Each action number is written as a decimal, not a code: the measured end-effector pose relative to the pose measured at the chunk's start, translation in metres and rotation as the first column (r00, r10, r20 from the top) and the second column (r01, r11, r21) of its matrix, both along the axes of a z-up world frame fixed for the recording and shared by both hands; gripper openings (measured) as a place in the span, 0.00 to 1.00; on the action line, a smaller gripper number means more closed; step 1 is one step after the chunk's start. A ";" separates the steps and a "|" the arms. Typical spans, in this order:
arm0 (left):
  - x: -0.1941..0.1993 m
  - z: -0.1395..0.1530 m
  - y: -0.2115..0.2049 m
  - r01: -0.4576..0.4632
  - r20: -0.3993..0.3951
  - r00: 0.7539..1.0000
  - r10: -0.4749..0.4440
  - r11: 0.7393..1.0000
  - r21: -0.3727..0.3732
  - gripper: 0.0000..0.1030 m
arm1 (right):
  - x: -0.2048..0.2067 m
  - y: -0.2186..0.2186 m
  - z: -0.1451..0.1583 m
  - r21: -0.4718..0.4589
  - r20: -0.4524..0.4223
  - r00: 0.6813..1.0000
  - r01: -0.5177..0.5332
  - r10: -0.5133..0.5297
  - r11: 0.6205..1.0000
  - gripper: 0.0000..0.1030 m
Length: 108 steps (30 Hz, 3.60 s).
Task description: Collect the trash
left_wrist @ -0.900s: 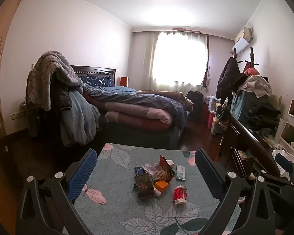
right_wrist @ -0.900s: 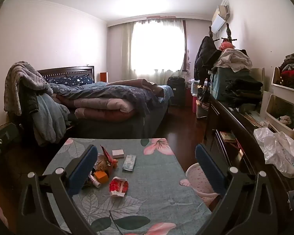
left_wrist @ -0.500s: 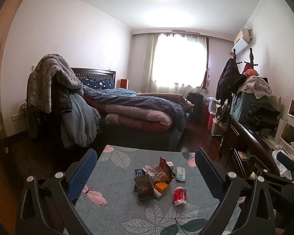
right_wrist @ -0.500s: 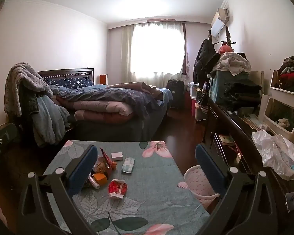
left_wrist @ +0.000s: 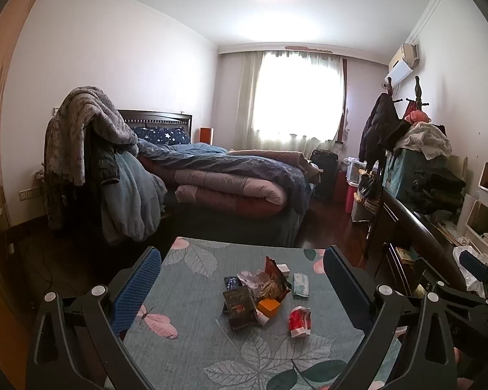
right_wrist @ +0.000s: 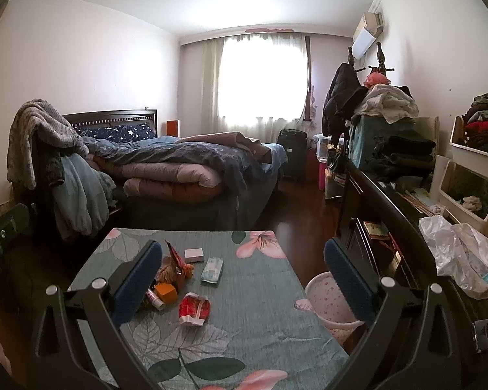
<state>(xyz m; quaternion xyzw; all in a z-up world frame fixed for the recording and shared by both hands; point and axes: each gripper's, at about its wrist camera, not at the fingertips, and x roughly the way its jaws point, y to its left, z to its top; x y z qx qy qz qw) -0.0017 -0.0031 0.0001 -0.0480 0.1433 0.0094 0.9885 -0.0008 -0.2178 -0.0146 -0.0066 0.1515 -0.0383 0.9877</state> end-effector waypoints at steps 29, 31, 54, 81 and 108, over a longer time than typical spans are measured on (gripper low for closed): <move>0.002 -0.004 0.002 0.002 -0.008 1.000 -0.002 1.000 -0.002 0.96 | 0.006 0.001 -0.011 -0.002 -0.025 1.000 -0.007 0.007 1.000 0.97; 0.002 -0.004 0.002 0.000 -0.008 1.000 0.000 1.000 0.001 0.96 | 0.006 0.001 -0.012 -0.002 -0.026 1.000 -0.007 0.007 1.000 0.97; 0.002 -0.003 0.002 0.002 -0.011 1.000 -0.002 1.000 0.000 0.96 | 0.006 0.001 -0.013 -0.003 -0.028 1.000 -0.008 0.008 1.000 0.97; 0.043 -0.060 0.000 -0.031 -0.157 0.987 0.034 0.999 0.021 0.96 | 0.052 -0.012 -0.059 -0.012 -0.168 0.986 0.009 -0.011 1.000 0.97; 0.225 -0.223 0.005 -0.121 -0.523 0.850 0.068 0.990 -0.068 0.69 | 0.158 -0.010 -0.175 0.106 -0.436 0.889 -0.105 0.141 0.989 0.97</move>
